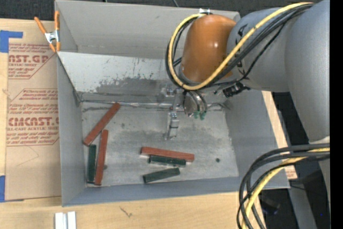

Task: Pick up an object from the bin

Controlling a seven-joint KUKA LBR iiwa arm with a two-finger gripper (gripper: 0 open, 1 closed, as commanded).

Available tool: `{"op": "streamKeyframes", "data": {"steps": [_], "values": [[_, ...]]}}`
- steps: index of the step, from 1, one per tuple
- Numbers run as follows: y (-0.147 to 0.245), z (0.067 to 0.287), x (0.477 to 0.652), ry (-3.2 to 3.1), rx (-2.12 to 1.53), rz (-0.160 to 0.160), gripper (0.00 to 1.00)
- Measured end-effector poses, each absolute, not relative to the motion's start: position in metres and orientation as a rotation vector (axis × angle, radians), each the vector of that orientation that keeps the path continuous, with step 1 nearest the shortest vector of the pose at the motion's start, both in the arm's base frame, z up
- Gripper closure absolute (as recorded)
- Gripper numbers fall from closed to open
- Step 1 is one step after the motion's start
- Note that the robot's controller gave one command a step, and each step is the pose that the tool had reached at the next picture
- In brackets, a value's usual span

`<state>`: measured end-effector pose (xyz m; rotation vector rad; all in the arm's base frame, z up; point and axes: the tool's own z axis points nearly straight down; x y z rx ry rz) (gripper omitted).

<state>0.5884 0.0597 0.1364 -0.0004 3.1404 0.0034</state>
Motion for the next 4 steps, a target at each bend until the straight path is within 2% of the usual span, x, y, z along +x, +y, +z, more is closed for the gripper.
{"op": "streamKeyframes", "data": {"steps": [1,2,3,4], "values": [[0.06,0.136,0.588,3.14,-0.001,0.003,0.0],[0.069,0.123,0.557,3.125,-0.257,-0.001,0.0],[0.068,0.073,0.5,3.139,-0.245,0.0,1.0],[0.068,0.073,0.5,3.139,-0.245,0.0,1.0]]}}
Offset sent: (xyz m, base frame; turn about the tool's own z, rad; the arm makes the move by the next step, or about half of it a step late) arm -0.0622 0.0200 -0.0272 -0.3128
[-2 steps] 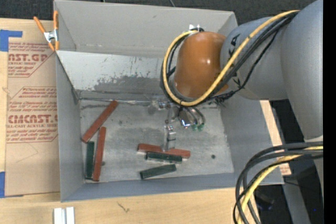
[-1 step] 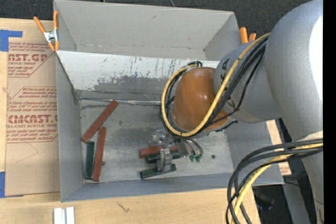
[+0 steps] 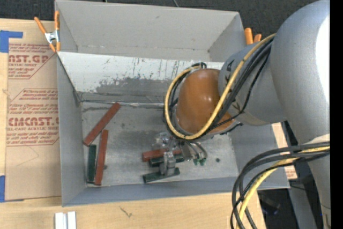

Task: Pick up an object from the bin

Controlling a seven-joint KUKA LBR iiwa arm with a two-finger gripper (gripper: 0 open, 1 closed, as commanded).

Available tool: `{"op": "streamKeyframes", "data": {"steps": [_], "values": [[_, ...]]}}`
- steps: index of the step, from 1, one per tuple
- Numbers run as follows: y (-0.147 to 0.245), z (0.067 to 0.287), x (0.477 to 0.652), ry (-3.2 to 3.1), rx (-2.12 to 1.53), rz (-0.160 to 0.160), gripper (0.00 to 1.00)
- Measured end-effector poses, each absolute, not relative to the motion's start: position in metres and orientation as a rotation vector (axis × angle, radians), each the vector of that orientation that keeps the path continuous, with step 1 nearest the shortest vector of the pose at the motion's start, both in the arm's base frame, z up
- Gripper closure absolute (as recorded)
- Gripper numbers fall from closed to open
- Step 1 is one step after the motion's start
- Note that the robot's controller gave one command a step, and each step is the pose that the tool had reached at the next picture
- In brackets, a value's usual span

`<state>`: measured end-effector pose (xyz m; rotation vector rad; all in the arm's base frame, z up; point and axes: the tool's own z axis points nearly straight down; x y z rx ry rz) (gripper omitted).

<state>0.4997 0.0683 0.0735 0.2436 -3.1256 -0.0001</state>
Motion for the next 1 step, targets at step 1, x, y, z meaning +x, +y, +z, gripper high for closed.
{"op": "streamKeyframes", "data": {"steps": [1], "values": [[0.0791,0.273,0.485,-3.138,0.137,-0.002,1.0]]}}
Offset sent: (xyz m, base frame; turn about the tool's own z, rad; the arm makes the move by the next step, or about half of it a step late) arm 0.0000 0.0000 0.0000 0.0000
